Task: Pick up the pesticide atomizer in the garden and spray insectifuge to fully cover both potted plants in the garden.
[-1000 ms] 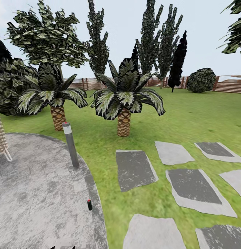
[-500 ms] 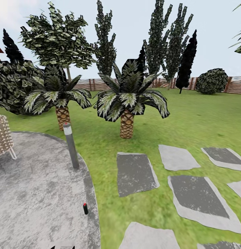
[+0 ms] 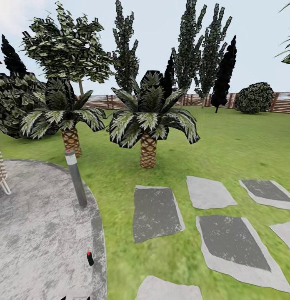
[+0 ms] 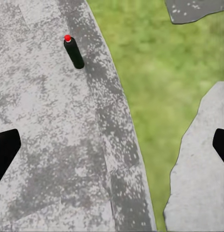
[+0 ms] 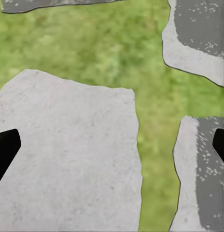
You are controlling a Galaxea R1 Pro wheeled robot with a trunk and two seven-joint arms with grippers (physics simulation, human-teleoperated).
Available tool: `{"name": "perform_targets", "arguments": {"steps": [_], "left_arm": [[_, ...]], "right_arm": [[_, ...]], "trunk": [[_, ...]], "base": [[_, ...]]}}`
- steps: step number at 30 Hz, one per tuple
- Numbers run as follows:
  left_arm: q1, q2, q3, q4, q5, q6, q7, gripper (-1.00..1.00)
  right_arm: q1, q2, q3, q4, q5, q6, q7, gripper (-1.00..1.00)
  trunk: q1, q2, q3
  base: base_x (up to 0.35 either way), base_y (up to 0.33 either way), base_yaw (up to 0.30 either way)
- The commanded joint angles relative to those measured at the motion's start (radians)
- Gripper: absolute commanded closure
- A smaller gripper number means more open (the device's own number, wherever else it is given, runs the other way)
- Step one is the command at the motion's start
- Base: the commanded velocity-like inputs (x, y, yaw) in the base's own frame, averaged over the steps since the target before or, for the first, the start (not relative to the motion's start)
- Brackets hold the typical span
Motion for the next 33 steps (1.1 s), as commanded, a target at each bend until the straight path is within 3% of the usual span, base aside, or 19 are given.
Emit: {"name": "perform_targets", "arguments": {"steps": [1, 14, 33], "left_arm": [[-0.001, 0.000, 0.000, 0.001, 0.000, -0.003, -0.001, -1.00], [-0.001, 0.000, 0.000, 0.001, 0.000, -0.003, 0.000, -1.00], [-0.001, 0.000, 0.000, 0.001, 0.000, -0.003, 0.002, -1.00]], "right_arm": [[-0.001, 0.000, 0.000, 0.001, 0.000, -0.003, 0.000, -1.00], [-0.001, 0.000, 0.000, 0.001, 0.000, -0.003, 0.000, -1.00], [-0.001, 0.000, 0.000, 0.001, 0.000, -0.003, 0.000, -1.00]], "trunk": [[0.000, 0.000, -0.001], [0.000, 0.000, -0.001], [0.000, 0.000, -0.001]], "base": [[0.147, -0.265, 0.000], [0.144, -0.265, 0.018], [0.118, -0.265, 0.263]]}}
